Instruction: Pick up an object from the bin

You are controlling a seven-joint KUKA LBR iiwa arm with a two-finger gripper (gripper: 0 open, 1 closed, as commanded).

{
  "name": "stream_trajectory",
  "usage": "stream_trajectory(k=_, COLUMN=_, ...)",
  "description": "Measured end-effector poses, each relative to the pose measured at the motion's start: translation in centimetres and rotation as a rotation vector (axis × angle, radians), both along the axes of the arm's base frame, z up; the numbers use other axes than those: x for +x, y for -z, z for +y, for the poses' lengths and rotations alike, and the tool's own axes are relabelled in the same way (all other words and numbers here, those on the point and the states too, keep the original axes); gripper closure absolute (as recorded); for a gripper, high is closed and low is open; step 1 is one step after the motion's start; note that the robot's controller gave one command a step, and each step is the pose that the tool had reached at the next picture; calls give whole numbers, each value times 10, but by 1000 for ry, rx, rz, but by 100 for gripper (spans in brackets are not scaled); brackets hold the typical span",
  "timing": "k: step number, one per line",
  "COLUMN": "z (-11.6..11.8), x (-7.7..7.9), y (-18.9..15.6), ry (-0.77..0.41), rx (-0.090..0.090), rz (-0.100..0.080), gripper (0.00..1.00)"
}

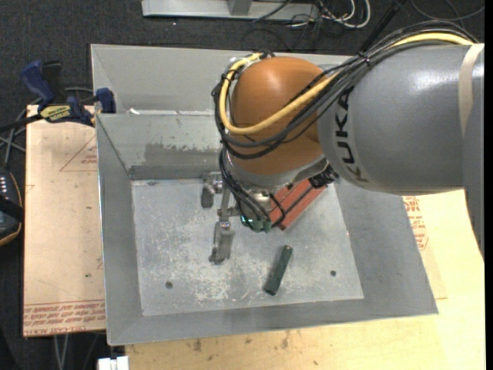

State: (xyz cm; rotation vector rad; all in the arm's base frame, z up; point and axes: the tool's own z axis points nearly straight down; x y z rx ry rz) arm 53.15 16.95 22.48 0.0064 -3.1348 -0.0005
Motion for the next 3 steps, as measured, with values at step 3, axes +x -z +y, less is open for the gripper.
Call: stream_trajectory(k=3, z=-18, x=-51, y=66, ry=-307, rx=1, rz=-5, gripper=0)
